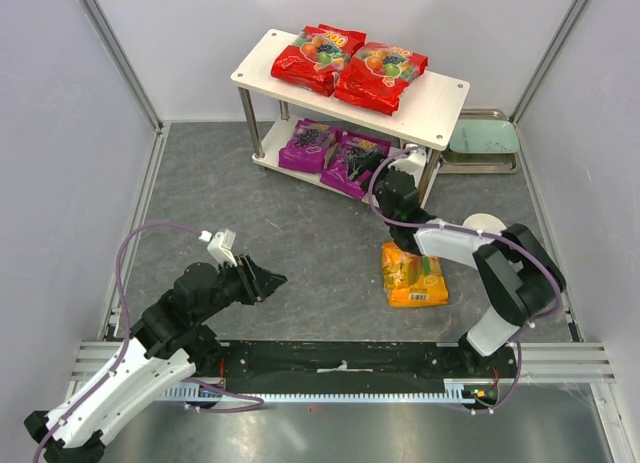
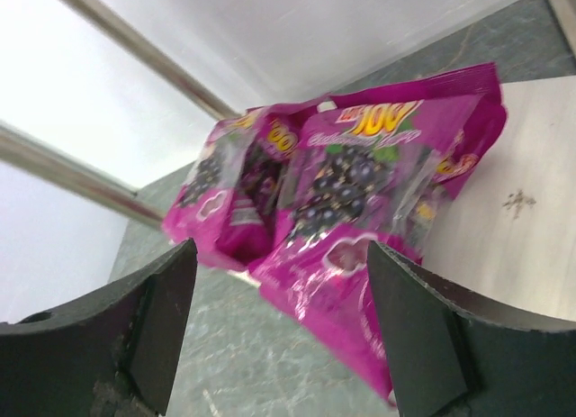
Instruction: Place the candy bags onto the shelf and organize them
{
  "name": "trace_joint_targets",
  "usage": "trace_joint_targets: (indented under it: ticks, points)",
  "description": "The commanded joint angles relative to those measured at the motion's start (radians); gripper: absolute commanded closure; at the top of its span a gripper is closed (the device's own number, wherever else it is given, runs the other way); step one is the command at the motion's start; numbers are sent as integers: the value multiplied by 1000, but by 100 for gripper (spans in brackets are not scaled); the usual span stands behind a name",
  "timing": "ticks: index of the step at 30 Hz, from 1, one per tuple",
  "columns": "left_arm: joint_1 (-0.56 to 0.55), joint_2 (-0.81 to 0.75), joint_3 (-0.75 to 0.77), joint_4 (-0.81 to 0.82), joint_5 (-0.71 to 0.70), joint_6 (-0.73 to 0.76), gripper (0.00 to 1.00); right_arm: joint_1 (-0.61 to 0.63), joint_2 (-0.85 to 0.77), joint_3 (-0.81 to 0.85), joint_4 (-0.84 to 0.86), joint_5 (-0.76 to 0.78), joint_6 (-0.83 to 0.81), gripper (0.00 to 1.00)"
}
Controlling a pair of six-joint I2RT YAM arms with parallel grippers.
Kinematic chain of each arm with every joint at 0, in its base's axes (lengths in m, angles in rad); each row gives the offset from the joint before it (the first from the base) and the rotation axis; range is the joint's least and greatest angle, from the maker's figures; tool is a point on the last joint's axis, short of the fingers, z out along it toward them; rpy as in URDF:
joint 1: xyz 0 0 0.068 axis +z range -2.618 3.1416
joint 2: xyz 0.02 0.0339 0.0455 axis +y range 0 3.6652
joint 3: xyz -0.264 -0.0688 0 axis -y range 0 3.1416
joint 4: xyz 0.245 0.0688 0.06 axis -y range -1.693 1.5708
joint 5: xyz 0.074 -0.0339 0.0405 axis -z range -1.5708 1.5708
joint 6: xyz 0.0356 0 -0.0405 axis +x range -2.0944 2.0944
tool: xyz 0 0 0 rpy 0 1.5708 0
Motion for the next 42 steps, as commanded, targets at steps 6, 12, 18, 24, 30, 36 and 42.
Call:
trace_joint_targets:
  ticks: [6,12,18,24,30,36,42]
  points:
    - [-2,13,-13,40,16,3,52,152,-310,-165,-174,2,4,15]
    - [-2,13,-1,39,20,5,48,185,-627,-283,-709,43,156,2]
    - [-2,33,5,52,23,-3,47,187,-1022,-403,-1140,152,311,2]
    - [-2,42,7,62,29,-9,48,185,-1157,-410,-1457,169,423,2]
    - [-2,53,7,74,40,-17,50,185,-1136,-473,-1503,181,538,2]
    - [-2,39,-1,74,43,-23,52,185,-1144,-515,-1497,243,592,2]
    - [-2,39,-6,74,46,-29,52,183,-1132,-523,-1471,293,590,2]
